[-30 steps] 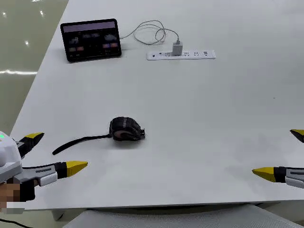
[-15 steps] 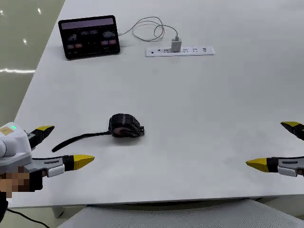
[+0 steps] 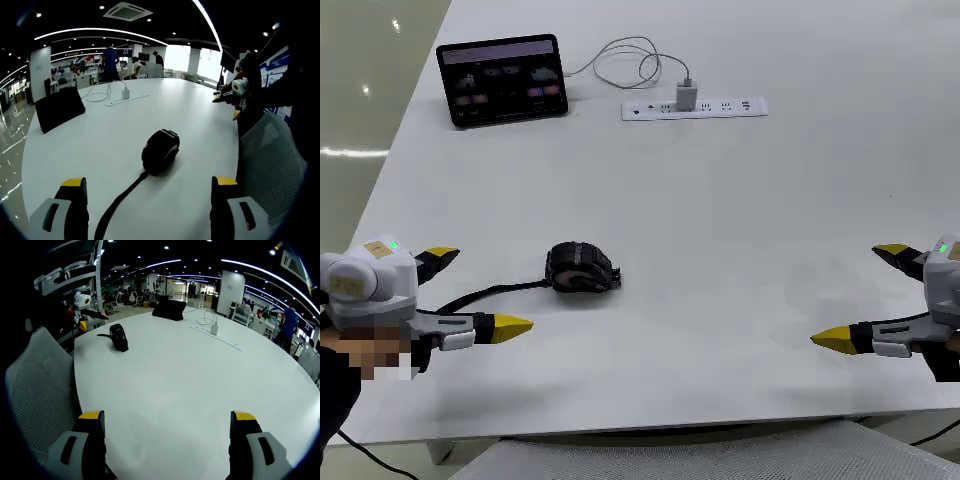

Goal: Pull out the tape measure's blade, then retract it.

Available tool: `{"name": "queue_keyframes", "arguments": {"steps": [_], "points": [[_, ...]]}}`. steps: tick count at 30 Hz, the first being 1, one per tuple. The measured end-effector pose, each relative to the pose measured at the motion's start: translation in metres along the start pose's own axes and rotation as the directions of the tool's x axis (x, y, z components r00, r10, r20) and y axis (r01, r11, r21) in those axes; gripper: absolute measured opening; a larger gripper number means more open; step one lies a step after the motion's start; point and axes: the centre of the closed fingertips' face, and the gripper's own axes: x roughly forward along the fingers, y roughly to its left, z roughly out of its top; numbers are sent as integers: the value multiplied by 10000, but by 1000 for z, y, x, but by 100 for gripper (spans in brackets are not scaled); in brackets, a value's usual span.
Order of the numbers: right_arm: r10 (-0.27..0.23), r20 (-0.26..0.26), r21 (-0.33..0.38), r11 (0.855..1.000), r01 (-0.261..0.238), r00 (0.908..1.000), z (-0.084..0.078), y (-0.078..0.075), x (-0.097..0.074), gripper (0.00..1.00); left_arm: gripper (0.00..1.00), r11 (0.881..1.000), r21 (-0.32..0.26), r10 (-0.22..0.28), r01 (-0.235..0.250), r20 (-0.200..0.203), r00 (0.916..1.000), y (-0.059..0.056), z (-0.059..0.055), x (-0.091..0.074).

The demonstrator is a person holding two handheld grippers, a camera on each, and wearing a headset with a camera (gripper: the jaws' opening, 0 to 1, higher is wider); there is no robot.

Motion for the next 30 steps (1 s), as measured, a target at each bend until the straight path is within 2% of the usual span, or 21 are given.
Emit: {"name": "queue_keyframes", "arguments": {"steps": [5, 9, 12, 15, 17, 20, 21, 23, 25, 26, 30], "points": [[122, -67, -420, 9990, -124, 9999, 4, 0, 11, 100, 97, 9990, 371, -259, 264, -130, 9996, -1, 3, 13], [418, -189, -662, 9969, -430, 9989, 9, 3, 26, 100, 92, 9946, 869, -495, 561, -762, 9959, 1, -2, 26], [613, -208, -745, 9952, -627, 9979, 15, 6, 37, 100, 92, 9897, 1101, -817, 921, -952, 9921, -1, 2, 38], [846, -290, -844, 9927, -867, 9960, 19, 9, 49, 100, 92, 9784, 1562, -1148, 1354, -1341, 9843, -3, 3, 50], [996, -327, -853, 9911, -1021, 9945, 22, 12, 59, 100, 91, 9645, 2022, -1375, 1698, -1644, 9768, -4, 3, 58], [1297, -445, -1032, 9856, -1337, 9906, 25, 19, 75, 99, 87, 9490, 2416, -1570, 2026, -1952, 9681, -5, 5, 69], [1416, -455, -1123, 9829, -1459, 9889, 29, 23, 79, 99, 86, 9388, 2654, -1671, 2197, -2071, 9640, -6, 6, 72], [1611, -429, -1208, 9788, -1652, 9860, 34, 29, 86, 98, 85, 9303, 2776, -1813, 2399, -2209, 9583, -7, 8, 76], [1813, -399, -1394, 9728, -1851, 9826, 40, 33, 94, 97, 84, 9156, 3044, -1920, 2628, -2432, 9508, -7, 10, 81], [1962, -492, -1528, 9675, -2015, 9793, 42, 37, 99, 96, 83, 9041, 3232, -1988, 2796, -2612, 9446, -6, 10, 84], [2399, -640, -2023, 9474, -2480, 9687, 53, 49, 114, 94, 78, 8763, 3609, -2175, 3192, -2949, 9304, -8, 12, 92]]}}
